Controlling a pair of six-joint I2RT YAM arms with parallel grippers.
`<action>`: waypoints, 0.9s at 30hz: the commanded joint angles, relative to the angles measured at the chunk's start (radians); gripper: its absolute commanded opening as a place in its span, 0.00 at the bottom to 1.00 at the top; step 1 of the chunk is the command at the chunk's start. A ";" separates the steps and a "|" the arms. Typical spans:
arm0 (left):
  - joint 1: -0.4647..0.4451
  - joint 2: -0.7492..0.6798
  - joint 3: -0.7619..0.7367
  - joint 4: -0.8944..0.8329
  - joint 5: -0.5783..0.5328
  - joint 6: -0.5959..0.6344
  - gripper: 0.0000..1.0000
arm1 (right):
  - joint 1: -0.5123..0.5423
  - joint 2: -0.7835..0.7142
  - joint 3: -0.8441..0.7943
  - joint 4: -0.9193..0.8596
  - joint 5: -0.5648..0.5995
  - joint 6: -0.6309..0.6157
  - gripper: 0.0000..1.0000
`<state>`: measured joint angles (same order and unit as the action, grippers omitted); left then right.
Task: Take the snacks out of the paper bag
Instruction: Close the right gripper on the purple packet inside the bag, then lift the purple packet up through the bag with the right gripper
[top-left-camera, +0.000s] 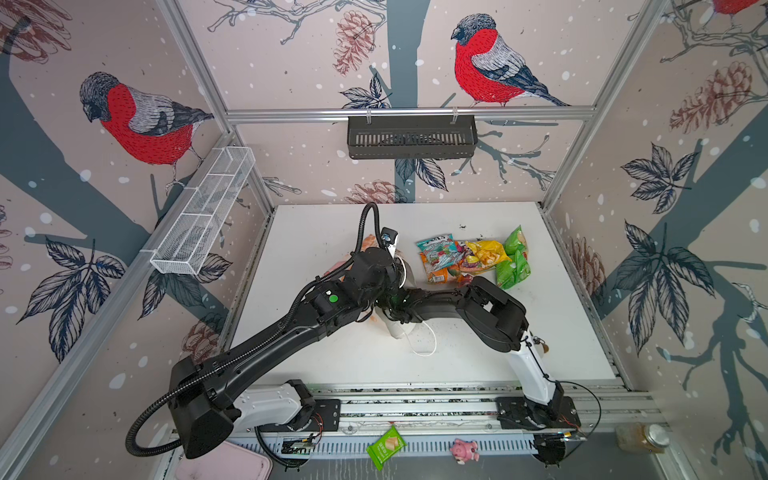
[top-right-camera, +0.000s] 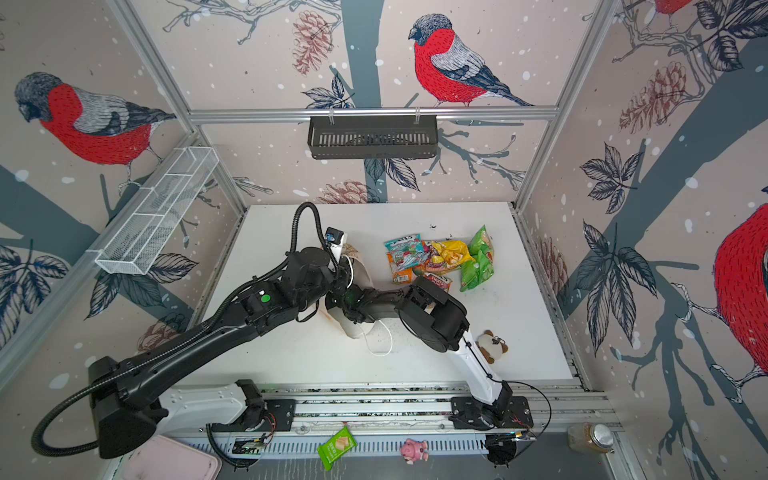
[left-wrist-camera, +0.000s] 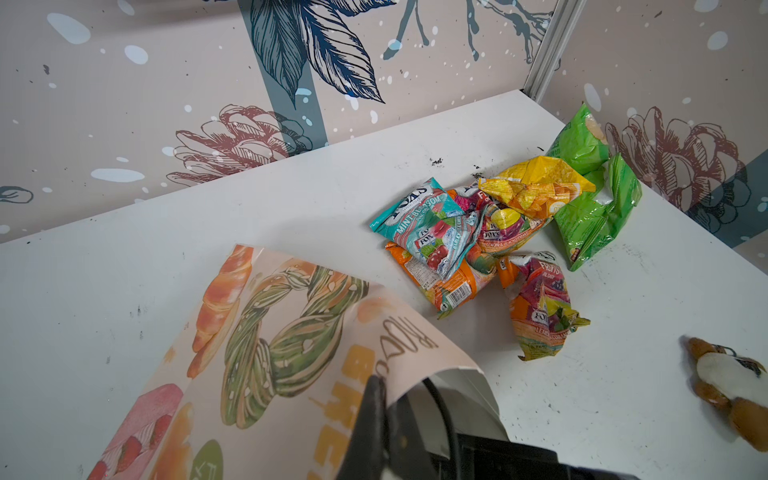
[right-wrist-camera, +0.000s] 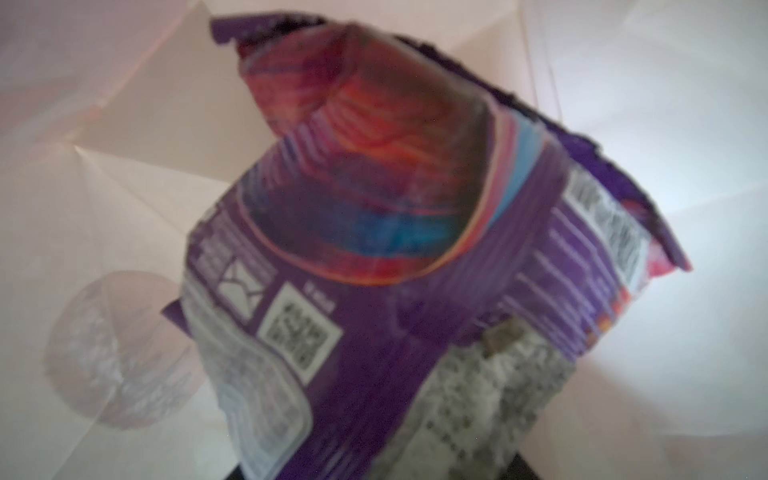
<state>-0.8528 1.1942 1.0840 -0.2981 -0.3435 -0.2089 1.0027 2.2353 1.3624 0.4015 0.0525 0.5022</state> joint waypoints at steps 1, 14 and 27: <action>0.001 -0.009 0.000 0.043 -0.011 -0.015 0.00 | -0.003 0.003 0.004 -0.047 0.012 0.015 0.51; 0.000 0.020 0.014 0.006 -0.064 -0.025 0.00 | -0.002 -0.018 0.002 -0.059 0.025 0.007 0.36; 0.000 0.036 0.030 -0.018 -0.105 -0.030 0.00 | -0.001 -0.041 -0.001 -0.067 0.064 -0.001 0.10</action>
<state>-0.8532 1.2278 1.1053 -0.2977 -0.4011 -0.2127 1.0008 2.2070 1.3628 0.3653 0.0837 0.5171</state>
